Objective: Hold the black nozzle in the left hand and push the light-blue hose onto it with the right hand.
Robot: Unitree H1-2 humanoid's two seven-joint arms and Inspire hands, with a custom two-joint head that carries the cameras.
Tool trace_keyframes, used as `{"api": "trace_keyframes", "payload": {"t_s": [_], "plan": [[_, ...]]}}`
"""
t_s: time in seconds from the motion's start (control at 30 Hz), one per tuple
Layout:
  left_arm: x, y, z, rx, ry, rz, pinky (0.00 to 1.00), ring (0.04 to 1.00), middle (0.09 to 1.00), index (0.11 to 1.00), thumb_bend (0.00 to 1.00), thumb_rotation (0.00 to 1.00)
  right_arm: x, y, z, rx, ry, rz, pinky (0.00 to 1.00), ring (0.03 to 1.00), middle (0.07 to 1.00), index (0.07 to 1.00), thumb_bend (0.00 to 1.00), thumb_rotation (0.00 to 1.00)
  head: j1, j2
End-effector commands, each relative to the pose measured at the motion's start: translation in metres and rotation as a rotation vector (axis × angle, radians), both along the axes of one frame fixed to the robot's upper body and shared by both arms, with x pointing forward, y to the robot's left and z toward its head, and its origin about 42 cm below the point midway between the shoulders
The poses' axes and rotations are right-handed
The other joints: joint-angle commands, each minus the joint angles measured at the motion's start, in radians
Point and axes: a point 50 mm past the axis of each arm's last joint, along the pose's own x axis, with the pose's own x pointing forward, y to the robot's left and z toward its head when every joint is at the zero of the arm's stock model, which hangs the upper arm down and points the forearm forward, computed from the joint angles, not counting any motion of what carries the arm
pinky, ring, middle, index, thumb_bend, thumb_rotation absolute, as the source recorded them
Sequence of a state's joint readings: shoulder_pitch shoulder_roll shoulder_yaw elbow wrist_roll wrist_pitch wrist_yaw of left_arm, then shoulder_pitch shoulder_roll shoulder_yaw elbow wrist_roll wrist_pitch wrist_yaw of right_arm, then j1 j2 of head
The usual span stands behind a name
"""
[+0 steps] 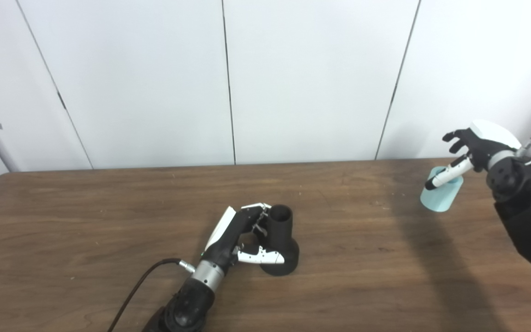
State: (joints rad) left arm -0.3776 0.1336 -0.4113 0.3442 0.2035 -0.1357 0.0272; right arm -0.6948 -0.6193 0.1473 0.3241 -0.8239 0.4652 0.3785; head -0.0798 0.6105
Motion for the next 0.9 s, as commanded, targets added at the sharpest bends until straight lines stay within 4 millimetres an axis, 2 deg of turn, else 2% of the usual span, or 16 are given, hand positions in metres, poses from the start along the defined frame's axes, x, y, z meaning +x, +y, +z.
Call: {"api": "trace_keyframes", "payload": {"t_s": [0.0,0.07,0.17,0.43,0.63,0.77,0.87], "plan": [[-0.048,0.015,-0.083,0.197,0.306,-0.029,0.36,0.43,0.451,0.506,0.52,0.0,0.004,-0.009,0.039,-0.074,-0.079,-0.017,0.6,0.698,0.773,0.817,1.0,0.25,-0.001,0.001],[-0.048,0.014,-0.083,0.199,0.305,-0.029,0.36,0.43,0.452,0.505,0.52,0.0,0.005,-0.009,0.039,-0.1,-0.066,-0.013,0.66,0.723,0.776,0.81,1.0,0.25,0.0,0.002],[-0.048,0.014,-0.083,0.2,0.301,-0.031,0.36,0.431,0.453,0.505,0.52,0.0,0.009,-0.01,0.04,-0.136,-0.047,-0.009,0.69,0.747,0.776,0.796,1.0,0.26,0.001,0.003],[-0.048,0.014,-0.084,0.199,0.304,-0.031,0.38,0.452,0.47,0.499,0.52,0.0,0.017,-0.005,0.04,-0.185,-0.021,-0.007,0.71,0.806,0.826,0.796,1.0,0.25,0.006,0.003],[-0.047,0.014,-0.084,0.192,0.302,-0.03,0.38,0.452,0.47,0.499,0.52,0.0,0.019,0.001,0.041,-0.264,0.007,0.018,0.66,0.809,0.826,0.786,0.98,0.23,0.008,0.004],[-0.047,0.013,-0.084,0.192,0.302,-0.028,0.38,0.456,0.472,0.498,0.52,0.0,0.02,0.001,0.043,-0.244,0.041,0.014,0.74,0.858,0.871,0.789,0.97,0.22,0.01,0.003],[-0.048,0.012,-0.084,0.197,0.297,-0.031,0.38,0.461,0.475,0.496,0.52,0.0,0.019,0.002,0.043,-0.226,0.044,0.019,0.76,0.854,0.87,0.792,0.96,0.21,0.012,0.006]]}}
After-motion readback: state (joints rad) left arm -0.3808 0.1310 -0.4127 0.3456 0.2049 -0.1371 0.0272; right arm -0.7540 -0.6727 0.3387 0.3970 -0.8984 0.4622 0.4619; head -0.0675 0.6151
